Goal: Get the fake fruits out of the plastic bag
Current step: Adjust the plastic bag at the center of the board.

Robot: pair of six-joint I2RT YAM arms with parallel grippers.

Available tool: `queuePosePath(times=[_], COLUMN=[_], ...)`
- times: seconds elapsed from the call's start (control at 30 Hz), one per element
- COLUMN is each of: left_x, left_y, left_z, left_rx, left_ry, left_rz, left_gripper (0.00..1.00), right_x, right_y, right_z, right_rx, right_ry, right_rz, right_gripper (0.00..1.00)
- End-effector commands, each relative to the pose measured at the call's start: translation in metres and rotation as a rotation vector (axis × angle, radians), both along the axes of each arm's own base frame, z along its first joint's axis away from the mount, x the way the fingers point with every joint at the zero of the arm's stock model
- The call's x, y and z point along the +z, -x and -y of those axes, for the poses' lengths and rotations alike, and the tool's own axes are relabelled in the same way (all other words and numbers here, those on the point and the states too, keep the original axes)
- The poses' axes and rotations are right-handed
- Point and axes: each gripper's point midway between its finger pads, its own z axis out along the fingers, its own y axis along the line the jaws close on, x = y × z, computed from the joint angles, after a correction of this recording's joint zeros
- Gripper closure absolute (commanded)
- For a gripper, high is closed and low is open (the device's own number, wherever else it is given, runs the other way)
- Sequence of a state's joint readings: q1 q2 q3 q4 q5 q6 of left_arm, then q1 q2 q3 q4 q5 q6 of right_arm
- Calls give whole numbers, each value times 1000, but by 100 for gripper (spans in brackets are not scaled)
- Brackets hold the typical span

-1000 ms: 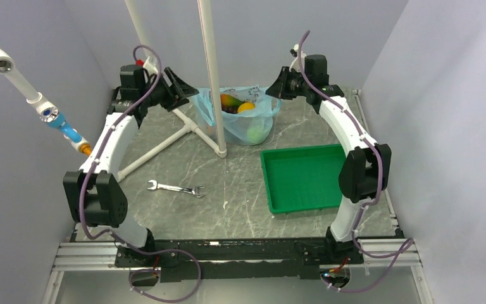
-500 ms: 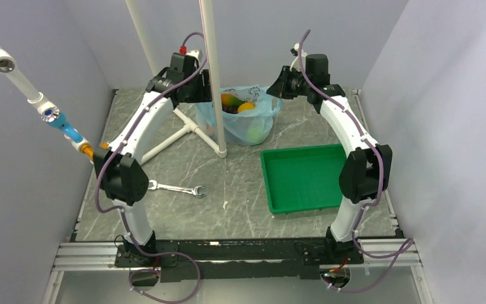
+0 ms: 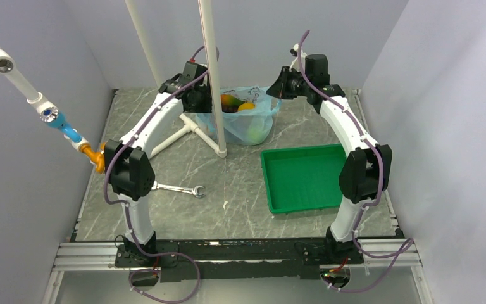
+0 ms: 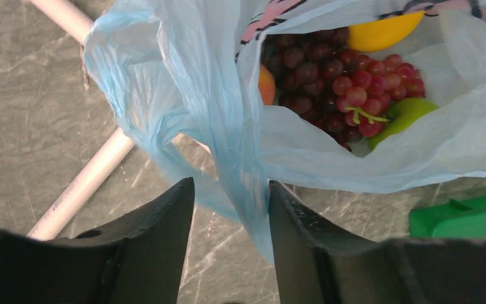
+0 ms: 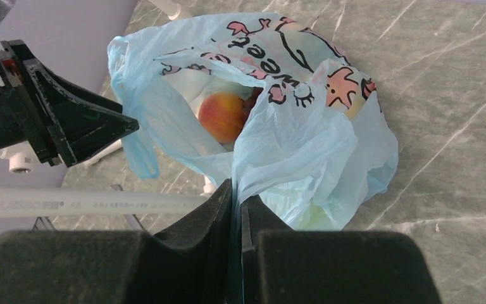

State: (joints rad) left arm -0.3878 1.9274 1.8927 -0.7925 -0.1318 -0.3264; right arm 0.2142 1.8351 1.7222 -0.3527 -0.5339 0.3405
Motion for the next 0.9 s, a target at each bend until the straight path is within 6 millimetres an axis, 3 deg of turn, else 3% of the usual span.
queuePosePath(times=[0.0,0.1,0.23,0.3,0.4,0.47,0.57,0.63,0.7,0.87], left_x=[2,12,47,79,112,122,123,121,119,123], left_y=[3,-4,-17,-22,-24,-25,-24,-23,-20,-14], left_z=[-13,-23,-42,-48,-58,-70,-68,-60,-49,-31], left_rx=[-10,-20,-38,-50,-38,-1,-15,-49,-87,-147], left_ry=[-102,-145,-152,-132,-37,46,177,255,321,427], left_rz=[8,27,75,134,187,206,211,197,176,160], left_gripper=[55,81,100,100,100,100,100,100,100,100], right_x=[21,20,14,11,11,16,27,33,40,73], right_y=[4,4,-9,-23,-36,-43,-53,-59,-58,-22], right_z=[-1,5,30,49,67,73,78,79,74,39], right_rx=[12,-8,-112,-187,-244,-269,-300,-310,-294,-240], right_ry=[2,31,163,263,378,410,431,437,416,341], right_rz=[70,81,131,138,125,137,168,161,127,137], right_gripper=[89,89,90,92,95,94,94,87,74,44])
